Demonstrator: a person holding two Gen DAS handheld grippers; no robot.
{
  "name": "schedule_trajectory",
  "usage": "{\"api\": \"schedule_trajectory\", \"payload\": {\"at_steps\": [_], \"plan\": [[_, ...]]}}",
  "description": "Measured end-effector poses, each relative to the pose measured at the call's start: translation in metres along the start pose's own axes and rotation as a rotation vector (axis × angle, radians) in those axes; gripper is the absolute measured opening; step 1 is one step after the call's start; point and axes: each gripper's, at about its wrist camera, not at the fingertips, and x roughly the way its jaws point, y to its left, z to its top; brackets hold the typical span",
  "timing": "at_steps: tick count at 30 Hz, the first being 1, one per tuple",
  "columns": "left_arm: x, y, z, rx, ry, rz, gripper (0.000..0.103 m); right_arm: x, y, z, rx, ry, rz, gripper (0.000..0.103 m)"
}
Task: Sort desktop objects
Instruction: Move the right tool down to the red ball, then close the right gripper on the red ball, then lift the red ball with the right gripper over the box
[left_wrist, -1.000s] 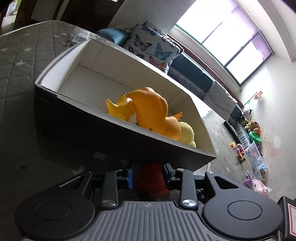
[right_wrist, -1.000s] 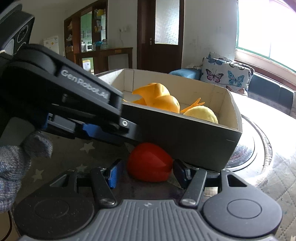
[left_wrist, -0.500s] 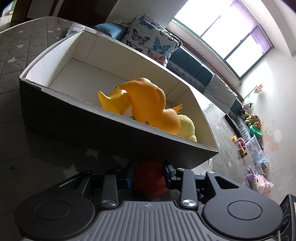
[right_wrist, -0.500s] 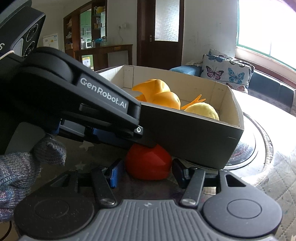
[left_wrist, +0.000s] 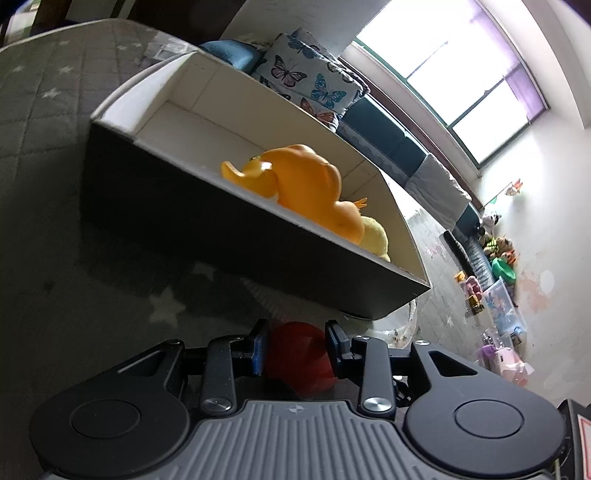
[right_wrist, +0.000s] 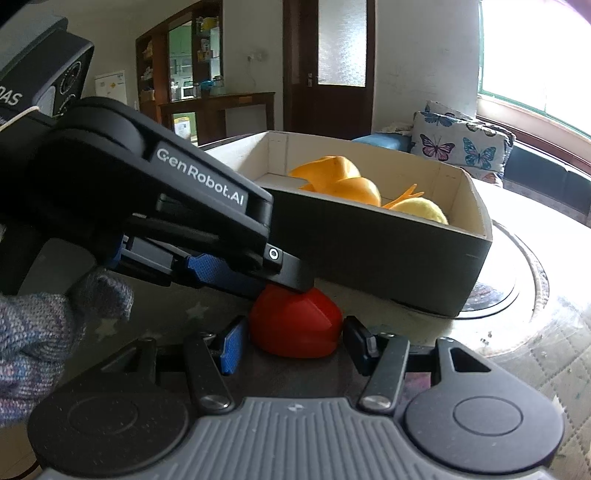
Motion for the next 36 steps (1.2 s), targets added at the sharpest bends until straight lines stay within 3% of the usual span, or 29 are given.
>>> {"api": "schedule_trajectory", "payload": {"at_steps": [13,20,29,36], "plan": [[-0.017,0.011,-0.013,-0.046,-0.021,-0.001,0.036,-0.006,0.022,-0.009,-0.058,-0.002,0.023,0.057],[-0.038,0.011,-0.005,-0.05,-0.078,-0.024,0.036,-0.014,0.032,0.004,-0.097,-0.045,0.03,0.057],[-0.064,0.003,0.04,-0.031,-0.205,-0.05,0.036,-0.009,0.038,0.058,-0.162,-0.141,0.031,0.057],[-0.048,0.013,0.081,-0.059,-0.22,-0.043,0.036,0.027,0.034,0.099,-0.195,-0.127,0.026,0.057]]}}
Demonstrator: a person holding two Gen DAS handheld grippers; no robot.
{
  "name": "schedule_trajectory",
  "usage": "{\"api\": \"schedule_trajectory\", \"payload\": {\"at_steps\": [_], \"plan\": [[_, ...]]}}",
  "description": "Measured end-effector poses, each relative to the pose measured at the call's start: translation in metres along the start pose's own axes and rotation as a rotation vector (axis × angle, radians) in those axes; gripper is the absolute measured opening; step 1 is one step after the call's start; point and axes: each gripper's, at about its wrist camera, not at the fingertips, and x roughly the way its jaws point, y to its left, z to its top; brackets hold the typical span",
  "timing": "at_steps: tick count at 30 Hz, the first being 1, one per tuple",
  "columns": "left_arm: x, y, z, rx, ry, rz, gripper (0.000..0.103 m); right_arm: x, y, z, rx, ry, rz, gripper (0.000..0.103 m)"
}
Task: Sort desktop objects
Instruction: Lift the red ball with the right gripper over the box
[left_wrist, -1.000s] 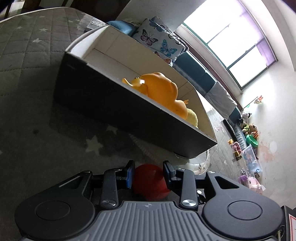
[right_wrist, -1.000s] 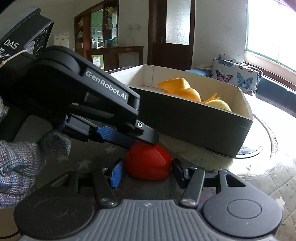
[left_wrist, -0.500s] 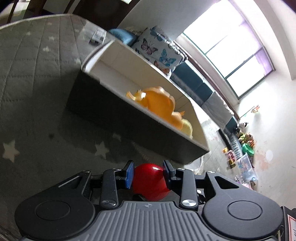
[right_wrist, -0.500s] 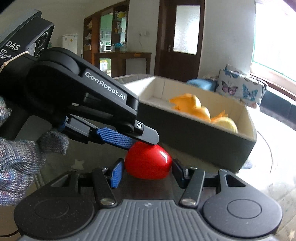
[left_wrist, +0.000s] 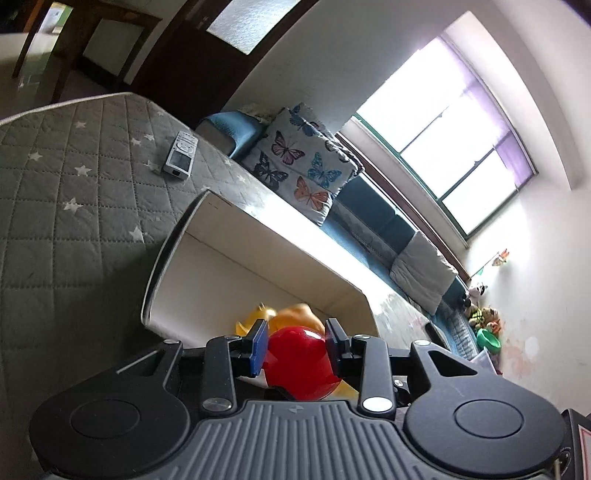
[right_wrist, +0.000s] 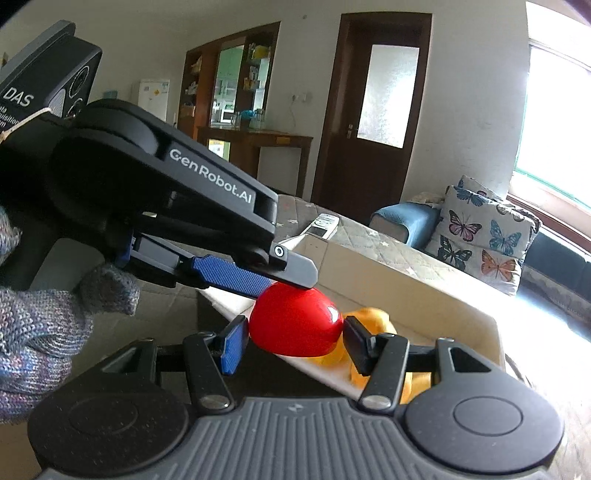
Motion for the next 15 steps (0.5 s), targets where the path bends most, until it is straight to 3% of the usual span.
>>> {"api": "schedule_trajectory", "payload": {"at_steps": [9,15], "plan": [[0.032,0.022,0.018,-0.046,0.034,0.03,0.036,0.048,-0.008,0.009,-0.017,0.066,0.019,0.057],[0.041,0.027,0.019,-0.049,0.047,0.032,0.036,0.058,-0.009,0.006,-0.016,0.077,0.02,0.056]]}}
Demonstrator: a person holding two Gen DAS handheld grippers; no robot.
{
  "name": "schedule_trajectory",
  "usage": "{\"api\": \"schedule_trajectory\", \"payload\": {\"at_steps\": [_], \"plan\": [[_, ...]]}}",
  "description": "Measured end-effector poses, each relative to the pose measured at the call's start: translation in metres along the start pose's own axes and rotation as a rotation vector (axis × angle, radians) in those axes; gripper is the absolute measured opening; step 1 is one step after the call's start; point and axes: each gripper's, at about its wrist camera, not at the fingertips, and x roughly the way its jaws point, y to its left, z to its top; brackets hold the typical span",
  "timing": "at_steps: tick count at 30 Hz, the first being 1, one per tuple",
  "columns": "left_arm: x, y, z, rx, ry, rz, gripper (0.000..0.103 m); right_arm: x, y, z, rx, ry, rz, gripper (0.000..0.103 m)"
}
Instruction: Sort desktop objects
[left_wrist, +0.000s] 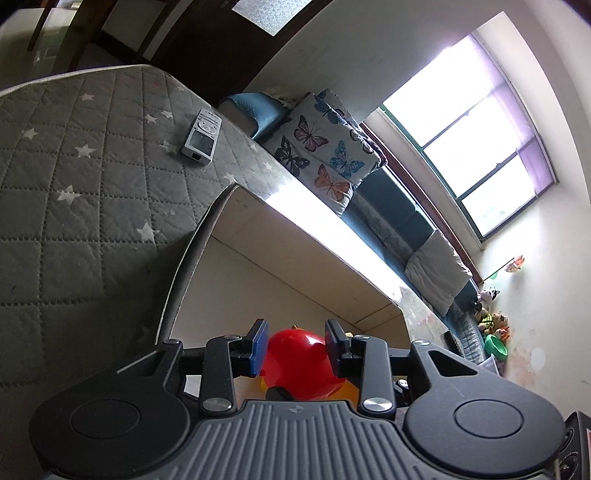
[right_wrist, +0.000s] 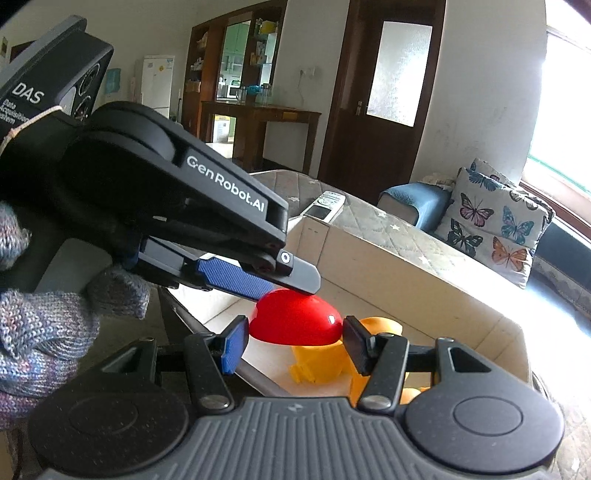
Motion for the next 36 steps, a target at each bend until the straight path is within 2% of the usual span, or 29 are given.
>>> {"api": "schedule_trajectory", "payload": {"at_steps": [25,36], "plan": [[-0.015,-0.008,-0.006,0.022,-0.018,0.019,0.036,-0.022,0.0,-0.007,0.049,-0.034,-0.007,0.057],[-0.042,-0.029,-0.029,0.123,-0.043,0.028,0.036,-0.053,-0.004,-0.022,0.107,-0.065,-0.035,0.058]]}}
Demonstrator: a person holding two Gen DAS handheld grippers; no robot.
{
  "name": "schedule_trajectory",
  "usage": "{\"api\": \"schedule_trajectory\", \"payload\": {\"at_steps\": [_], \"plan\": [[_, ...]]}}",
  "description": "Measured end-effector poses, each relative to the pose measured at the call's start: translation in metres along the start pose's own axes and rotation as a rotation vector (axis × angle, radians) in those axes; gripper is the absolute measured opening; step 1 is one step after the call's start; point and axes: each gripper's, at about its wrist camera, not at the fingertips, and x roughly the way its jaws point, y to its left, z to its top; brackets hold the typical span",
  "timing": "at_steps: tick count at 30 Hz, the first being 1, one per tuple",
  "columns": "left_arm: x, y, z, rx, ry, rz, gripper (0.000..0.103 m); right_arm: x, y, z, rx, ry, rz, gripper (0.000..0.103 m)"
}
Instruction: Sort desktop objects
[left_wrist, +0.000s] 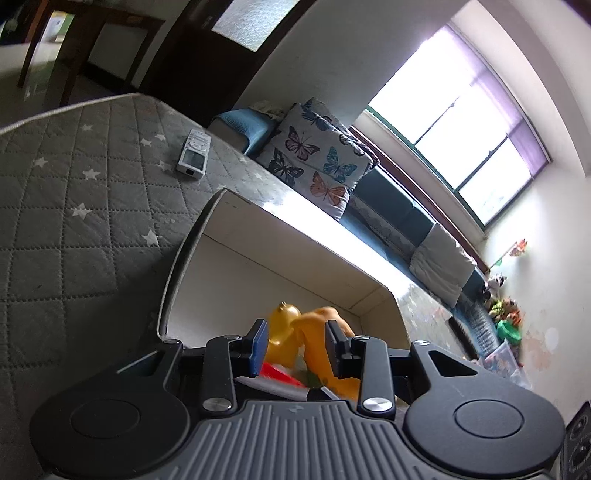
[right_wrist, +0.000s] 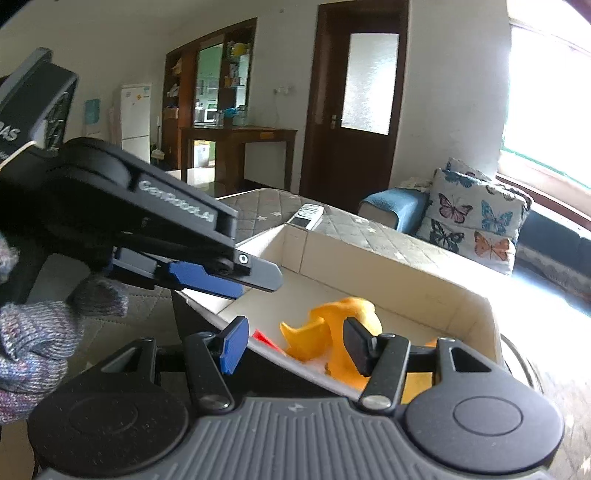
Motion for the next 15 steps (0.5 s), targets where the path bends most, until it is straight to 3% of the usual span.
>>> {"api": "schedule_trajectory", "payload": {"at_steps": [9,11,15], "plan": [[-0.02,-0.018,-0.026,0.082,0.005,0.022,0.036,-0.02,-0.008,-0.022,0.075,0.008,-0.035,0.069],[-0.023,-0.022,-0.033,0.104,0.011,0.035,0.036,-0.023,-0.009,-0.026,0.086,0.007,-0.039,0.078],[-0.025,-0.024,-0.046,0.128,0.031,0.06,0.036,-0.031,-0.008,-0.036,0.097,0.003,-0.056,0.084]]}}
